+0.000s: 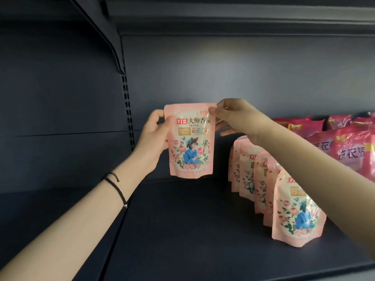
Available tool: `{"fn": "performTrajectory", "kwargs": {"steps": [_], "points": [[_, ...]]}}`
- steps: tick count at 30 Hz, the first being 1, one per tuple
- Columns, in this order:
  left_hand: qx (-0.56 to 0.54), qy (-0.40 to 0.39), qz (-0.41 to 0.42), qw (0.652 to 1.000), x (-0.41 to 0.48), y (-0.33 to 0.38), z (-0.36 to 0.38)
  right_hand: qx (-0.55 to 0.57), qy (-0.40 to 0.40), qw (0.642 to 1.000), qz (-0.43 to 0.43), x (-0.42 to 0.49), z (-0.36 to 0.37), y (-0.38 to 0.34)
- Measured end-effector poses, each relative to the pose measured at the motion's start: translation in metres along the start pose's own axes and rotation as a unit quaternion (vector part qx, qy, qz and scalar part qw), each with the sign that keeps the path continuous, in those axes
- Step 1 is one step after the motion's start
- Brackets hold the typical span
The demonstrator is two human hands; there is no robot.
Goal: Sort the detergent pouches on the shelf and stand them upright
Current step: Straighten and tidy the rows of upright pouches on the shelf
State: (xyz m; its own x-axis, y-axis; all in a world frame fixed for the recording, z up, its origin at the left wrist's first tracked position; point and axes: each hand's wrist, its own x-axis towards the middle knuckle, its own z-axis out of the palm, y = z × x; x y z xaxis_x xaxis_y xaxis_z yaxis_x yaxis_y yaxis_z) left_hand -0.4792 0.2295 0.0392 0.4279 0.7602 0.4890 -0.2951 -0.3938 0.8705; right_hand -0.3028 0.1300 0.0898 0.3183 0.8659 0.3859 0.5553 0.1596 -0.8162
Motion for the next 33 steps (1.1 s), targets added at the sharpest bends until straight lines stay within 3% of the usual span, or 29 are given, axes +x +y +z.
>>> {"fn": "performTrajectory", "kwargs": {"steps": [7, 16, 22, 33], "points": [[-0.063, 0.044, 0.034, 0.996, -0.038, 0.027, 0.049, 0.135, -0.010, 0.990, -0.024, -0.052, -0.027, 0.006], [-0.075, 0.095, 0.060, 0.991, -0.099, 0.017, 0.143, 0.117, 0.050, 0.989, -0.074, -0.113, -0.084, 0.044], [-0.070, 0.142, 0.044, 0.986, -0.134, -0.008, 0.203, 0.125, 0.059, 0.989, -0.058, -0.143, -0.114, 0.089], [-0.043, 0.163, 0.059, 0.984, -0.157, -0.041, 0.245, 0.181, 0.112, 0.975, -0.062, -0.173, -0.112, 0.141]]}}
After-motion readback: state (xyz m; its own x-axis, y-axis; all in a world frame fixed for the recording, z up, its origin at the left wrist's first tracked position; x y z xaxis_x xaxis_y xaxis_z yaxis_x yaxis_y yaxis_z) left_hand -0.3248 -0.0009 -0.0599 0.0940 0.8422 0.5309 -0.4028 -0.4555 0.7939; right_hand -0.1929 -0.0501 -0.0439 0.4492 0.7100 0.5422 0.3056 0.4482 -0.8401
